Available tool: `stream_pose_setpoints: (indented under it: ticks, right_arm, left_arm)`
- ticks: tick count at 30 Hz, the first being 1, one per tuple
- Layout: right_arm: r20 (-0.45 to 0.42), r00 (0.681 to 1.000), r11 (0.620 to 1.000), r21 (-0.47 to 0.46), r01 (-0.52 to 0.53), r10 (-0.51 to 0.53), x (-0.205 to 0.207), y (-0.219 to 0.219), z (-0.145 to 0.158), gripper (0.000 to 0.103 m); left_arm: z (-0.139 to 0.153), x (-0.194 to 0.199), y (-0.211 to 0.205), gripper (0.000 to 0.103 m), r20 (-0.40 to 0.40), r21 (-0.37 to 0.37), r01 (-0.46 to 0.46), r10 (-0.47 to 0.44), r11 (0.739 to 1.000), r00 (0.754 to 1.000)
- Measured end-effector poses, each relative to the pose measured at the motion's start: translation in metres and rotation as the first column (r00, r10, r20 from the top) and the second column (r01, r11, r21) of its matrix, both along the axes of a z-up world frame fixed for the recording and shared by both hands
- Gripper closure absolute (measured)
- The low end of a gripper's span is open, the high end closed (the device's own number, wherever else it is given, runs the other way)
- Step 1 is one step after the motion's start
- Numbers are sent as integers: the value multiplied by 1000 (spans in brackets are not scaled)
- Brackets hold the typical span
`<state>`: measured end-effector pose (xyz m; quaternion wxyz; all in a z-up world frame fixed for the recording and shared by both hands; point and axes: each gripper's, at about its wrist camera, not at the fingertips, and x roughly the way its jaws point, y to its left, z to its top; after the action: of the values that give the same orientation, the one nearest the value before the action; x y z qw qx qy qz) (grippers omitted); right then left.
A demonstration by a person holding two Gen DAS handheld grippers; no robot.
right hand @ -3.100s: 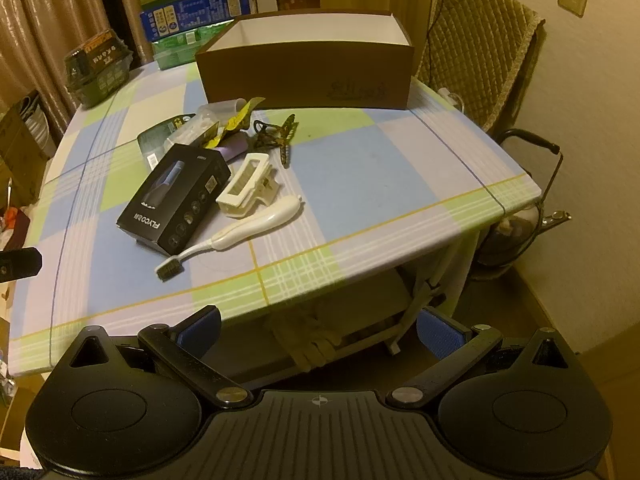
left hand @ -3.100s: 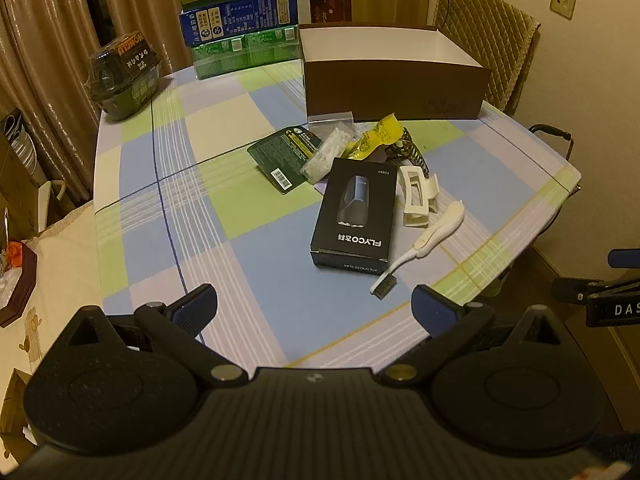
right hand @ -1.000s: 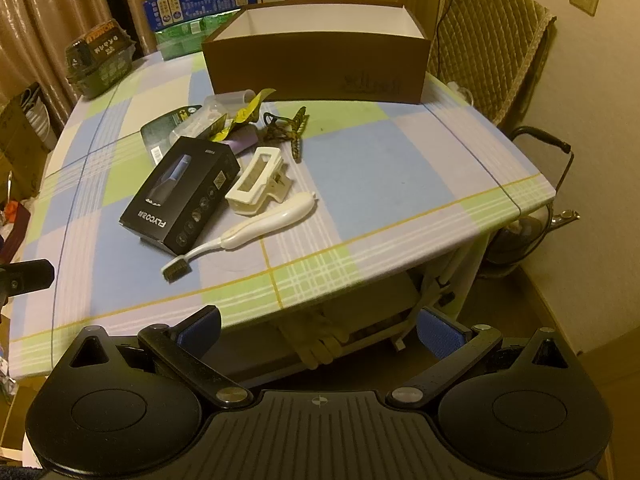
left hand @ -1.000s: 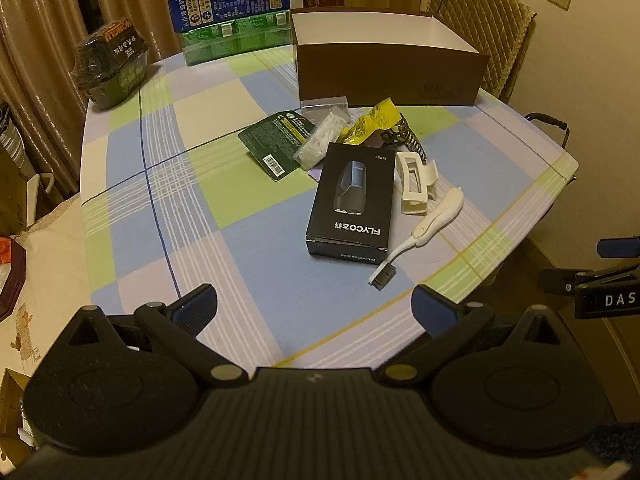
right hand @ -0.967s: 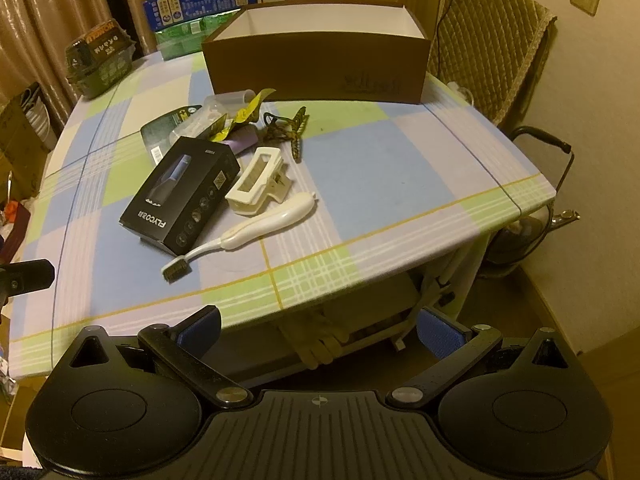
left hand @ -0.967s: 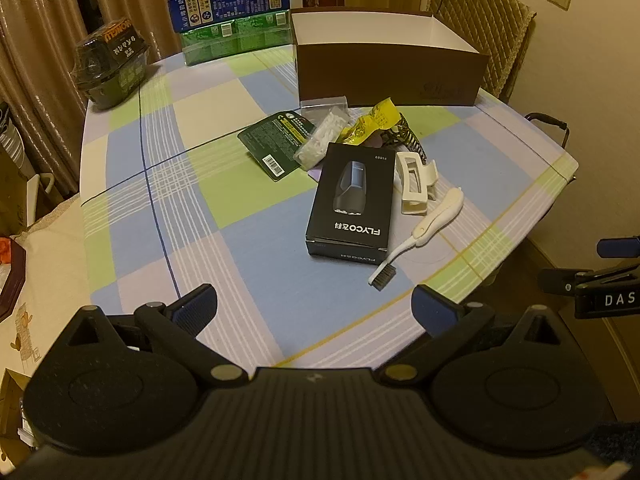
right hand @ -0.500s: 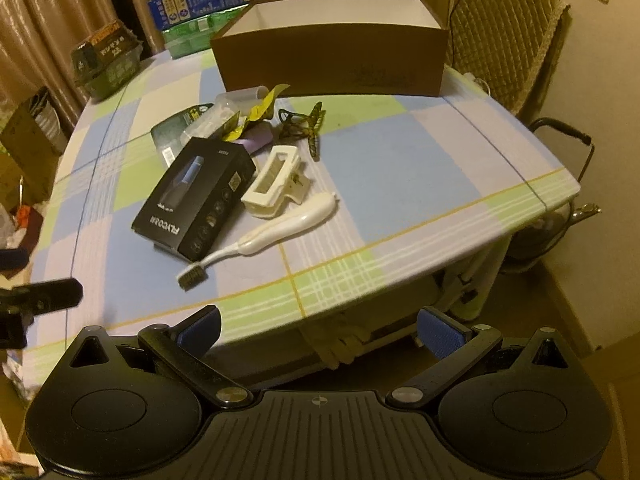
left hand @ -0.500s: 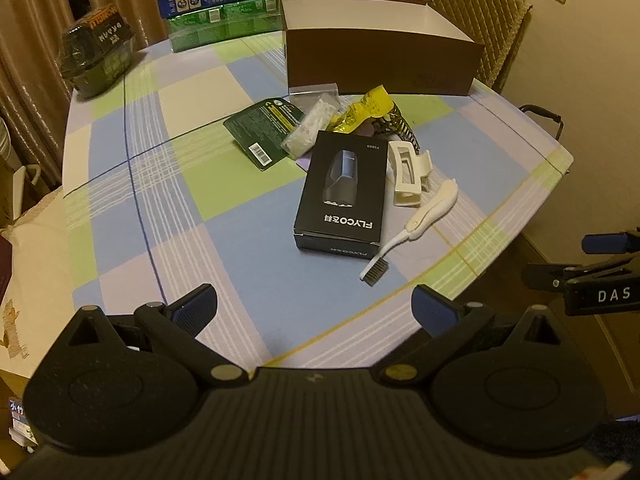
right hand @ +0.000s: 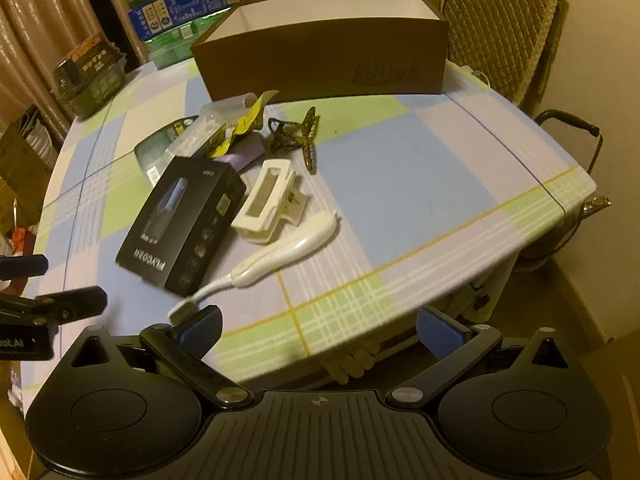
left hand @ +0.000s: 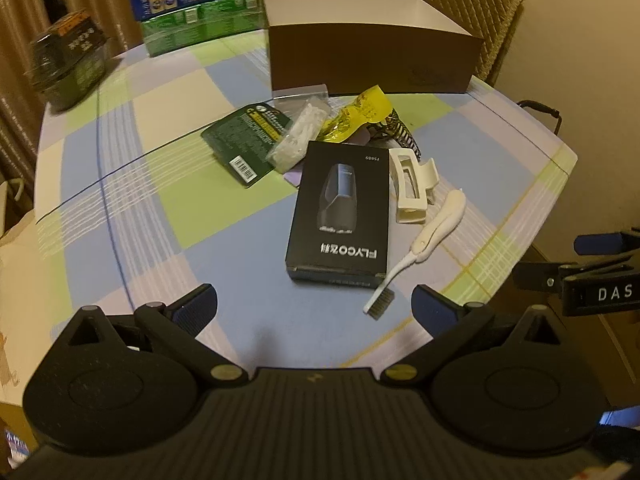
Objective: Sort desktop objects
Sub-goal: 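Grasp the black FLYCO box with the left tool while the right tool approaches the cream claw clip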
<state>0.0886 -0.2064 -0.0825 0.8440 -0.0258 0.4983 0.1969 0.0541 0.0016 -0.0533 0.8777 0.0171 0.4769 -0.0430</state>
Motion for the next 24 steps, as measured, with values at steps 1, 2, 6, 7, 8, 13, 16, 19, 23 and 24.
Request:
stream_pose_setpoints:
  ticks: [1,2,6,7,8,13,16,19,23,24]
  right_arm:
    - [0,1000,1000,-1,7,-7,3,0,-1,2]
    - [0,1000,1000,-1,14,-14,6,0,-2,2]
    - [-27,998,998,5,56,-56,24,-1,-11,2]
    - [-35,997,998,5,64,-64,27,-2,-13,2]
    - [-44,996,997,6,73,-73,31,-3,-15,2]
    - [-79,990,993,3,114,-114,46,-10,-22,2]
    - [-91,988,992,0,129,-128,53,-15,-24,2]
    - [-100,984,989,-3,147,-146,58,-21,-26,2]
    - [-116,979,986,-4,166,-165,63,-26,-29,2]
    - [-119,979,986,-6,167,-167,64,-27,-29,2]
  left_arm:
    - [-2,5,0,1,-3,-1,8,-8,1000,1000]
    - [-4,9,0,1,-5,-1,15,-15,1000,1000]
    - [-13,31,-1,1,-11,6,38,-38,999,999]
    - [-15,37,-1,1,-15,8,44,-44,999,999]
    - [-17,42,-2,1,-19,10,48,-47,999,999]
    - [-27,67,-6,1,-39,8,81,-81,997,996]
    - [-33,79,-11,1,-50,13,104,-103,994,993]
    - [-42,92,-16,1,-74,23,116,-114,993,991]
    - [-53,104,-21,1,-100,30,126,-123,992,987]
    - [-56,106,-22,1,-104,31,128,-125,991,987]
